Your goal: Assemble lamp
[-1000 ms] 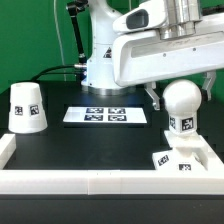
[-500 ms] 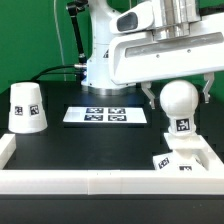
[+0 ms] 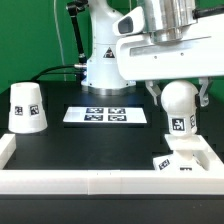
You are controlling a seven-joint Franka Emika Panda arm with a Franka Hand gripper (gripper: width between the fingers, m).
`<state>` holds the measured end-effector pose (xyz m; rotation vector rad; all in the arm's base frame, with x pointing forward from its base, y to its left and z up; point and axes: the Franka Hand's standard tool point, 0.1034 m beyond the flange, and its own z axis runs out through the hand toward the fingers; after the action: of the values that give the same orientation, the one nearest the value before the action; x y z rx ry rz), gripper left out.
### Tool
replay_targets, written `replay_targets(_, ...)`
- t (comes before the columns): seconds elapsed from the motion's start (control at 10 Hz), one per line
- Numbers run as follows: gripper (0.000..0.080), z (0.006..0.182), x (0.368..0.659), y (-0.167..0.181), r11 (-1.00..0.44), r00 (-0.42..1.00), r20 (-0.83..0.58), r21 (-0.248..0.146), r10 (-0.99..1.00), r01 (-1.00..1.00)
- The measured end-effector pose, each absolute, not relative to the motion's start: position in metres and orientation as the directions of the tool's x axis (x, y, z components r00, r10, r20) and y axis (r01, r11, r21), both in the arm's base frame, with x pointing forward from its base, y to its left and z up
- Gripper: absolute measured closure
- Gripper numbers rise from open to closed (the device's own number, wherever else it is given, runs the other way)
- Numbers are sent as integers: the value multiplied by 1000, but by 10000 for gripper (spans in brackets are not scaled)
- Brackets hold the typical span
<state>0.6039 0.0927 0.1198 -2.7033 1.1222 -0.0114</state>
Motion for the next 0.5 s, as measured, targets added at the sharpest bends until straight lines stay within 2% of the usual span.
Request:
replay_targets(0.3, 219, 119, 604, 97, -483, 507, -170, -165, -845, -860)
replay_targets(0.5, 219, 119, 604, 99, -398, 423, -198, -155, -884, -904)
